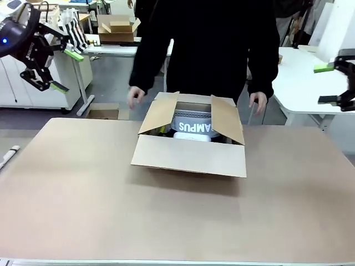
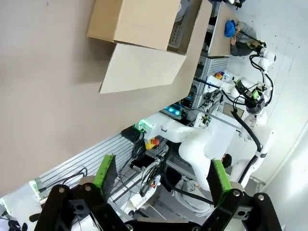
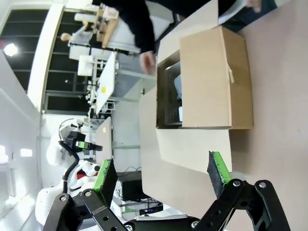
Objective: Pack the gift set into the box.
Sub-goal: Press and hold the closed box until the human finishes sealing it.
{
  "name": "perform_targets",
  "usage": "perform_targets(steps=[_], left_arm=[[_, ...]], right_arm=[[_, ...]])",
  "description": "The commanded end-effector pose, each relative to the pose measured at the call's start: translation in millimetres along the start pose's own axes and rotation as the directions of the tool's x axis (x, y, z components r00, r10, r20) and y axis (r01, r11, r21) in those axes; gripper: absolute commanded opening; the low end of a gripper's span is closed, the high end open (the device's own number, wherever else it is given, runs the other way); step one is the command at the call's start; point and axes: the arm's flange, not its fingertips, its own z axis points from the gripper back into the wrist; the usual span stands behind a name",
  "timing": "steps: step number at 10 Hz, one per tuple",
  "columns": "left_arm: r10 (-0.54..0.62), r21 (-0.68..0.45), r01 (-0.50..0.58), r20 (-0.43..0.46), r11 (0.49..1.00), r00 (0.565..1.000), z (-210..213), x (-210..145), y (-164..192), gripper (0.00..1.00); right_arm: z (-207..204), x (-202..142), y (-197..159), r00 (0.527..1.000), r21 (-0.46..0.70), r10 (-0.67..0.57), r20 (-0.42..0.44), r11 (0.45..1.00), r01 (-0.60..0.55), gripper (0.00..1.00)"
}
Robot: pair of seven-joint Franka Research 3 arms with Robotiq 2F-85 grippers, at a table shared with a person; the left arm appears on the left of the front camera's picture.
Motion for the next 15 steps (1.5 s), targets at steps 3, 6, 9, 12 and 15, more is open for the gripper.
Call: perform_targets(steps=[3,6,9,12,15], left_arm=[[-0.002,0.018,0.002,0.008,1.0,1.0,-0.9,-3.2,1.0,1.0],[-0.002,0.018,0.002,0.008,1.0,1.0,-0.9,-3.2,1.0,1.0],[-0.002,0.018,0.002,0.008,1.0,1.0,-0.9,-3.2,1.0,1.0],[-0.002,0.018,0.002,0.008,1.0,1.0,-0.9,-3.2,1.0,1.0],[-0.002,0.018,0.002,0.008,1.0,1.0,-0.9,-3.2,1.0,1.0]], right_arm=[[-3.1,0.0,4.8,1.0,0.023,-0.002,0.006,1.0,0.002,1.0],[-3.1,0.0,4.8,1.0,0.023,-0.002,0.006,1.0,0.002,1.0],[-3.1,0.0,4.8,1.0,0.023,-0.002,0.006,1.0,0.002,1.0],[-3.1,0.0,4.8,1.0,0.023,-0.002,0.006,1.0,0.002,1.0],[-3.1,0.0,4.8,1.0,0.023,-0.002,0.006,1.0,0.002,1.0]])
